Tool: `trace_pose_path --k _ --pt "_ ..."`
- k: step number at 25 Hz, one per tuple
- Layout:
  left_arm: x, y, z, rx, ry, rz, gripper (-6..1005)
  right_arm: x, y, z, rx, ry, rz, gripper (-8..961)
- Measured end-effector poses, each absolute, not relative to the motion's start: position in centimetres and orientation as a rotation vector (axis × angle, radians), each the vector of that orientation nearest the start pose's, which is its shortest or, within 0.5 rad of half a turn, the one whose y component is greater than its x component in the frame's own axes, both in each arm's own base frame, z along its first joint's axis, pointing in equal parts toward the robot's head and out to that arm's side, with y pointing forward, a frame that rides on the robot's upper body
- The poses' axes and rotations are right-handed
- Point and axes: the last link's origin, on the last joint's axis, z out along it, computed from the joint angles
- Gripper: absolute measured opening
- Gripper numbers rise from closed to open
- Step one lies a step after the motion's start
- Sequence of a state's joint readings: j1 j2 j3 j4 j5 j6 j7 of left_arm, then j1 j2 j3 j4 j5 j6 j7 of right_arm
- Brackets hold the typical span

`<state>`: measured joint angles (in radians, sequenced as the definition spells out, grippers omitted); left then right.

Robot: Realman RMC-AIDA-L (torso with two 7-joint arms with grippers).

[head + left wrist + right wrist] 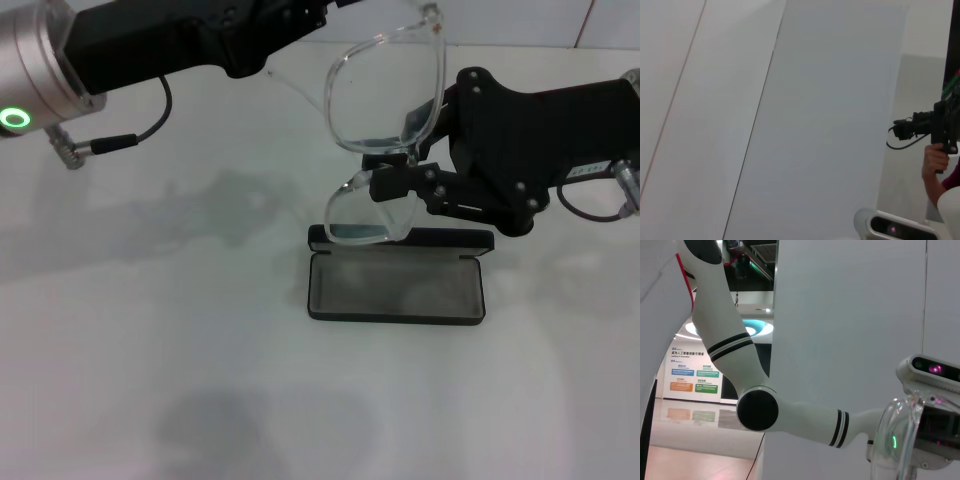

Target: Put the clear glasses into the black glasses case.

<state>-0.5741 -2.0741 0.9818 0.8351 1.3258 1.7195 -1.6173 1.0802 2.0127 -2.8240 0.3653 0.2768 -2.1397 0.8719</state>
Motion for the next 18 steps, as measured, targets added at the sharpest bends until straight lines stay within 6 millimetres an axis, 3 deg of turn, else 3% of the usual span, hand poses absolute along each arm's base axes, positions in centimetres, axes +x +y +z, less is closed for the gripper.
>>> trace_pose_path --k 18 --pt "-14.09 33.86 5.10 -2.754 -0.343 -1.446 127 12.71 34.83 1.32 -2.990 -0.336 1.277 112"
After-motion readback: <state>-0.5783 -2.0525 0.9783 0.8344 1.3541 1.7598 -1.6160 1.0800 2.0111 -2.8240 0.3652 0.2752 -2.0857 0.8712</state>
